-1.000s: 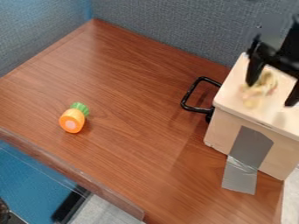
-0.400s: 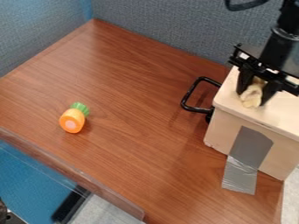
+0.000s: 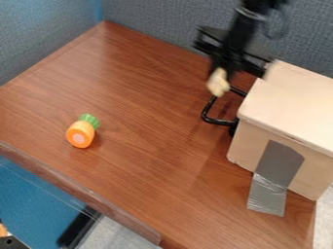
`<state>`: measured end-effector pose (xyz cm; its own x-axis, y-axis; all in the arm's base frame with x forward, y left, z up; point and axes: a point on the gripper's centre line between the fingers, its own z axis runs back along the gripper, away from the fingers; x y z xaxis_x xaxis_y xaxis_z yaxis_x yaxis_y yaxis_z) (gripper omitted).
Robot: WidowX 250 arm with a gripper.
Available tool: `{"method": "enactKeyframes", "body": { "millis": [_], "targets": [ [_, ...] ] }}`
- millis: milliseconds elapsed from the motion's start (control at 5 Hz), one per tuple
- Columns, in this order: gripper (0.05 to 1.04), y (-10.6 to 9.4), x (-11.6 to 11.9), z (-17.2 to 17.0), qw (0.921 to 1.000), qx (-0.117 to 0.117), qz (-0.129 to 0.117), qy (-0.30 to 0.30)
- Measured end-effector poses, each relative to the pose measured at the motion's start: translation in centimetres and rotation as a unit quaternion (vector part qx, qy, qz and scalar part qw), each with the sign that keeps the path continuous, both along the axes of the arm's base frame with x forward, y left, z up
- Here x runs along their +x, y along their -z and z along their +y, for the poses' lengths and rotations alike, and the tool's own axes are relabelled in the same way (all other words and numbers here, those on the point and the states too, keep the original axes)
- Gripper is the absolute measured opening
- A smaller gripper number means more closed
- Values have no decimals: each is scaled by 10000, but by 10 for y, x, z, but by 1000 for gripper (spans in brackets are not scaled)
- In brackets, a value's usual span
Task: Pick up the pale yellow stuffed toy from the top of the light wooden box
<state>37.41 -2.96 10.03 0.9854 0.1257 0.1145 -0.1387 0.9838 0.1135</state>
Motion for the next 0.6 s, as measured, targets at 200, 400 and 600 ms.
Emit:
{"method": "enactKeyframes", "body": {
  "millis": [200, 400, 600],
  "targets": [
    [85, 12, -13, 40, 9990, 246, 60, -361],
    [85, 19, -17, 95, 9960, 313, 14, -836],
    [85, 47, -22, 138, 9929, 298, 282, -1114]
  ]
}}
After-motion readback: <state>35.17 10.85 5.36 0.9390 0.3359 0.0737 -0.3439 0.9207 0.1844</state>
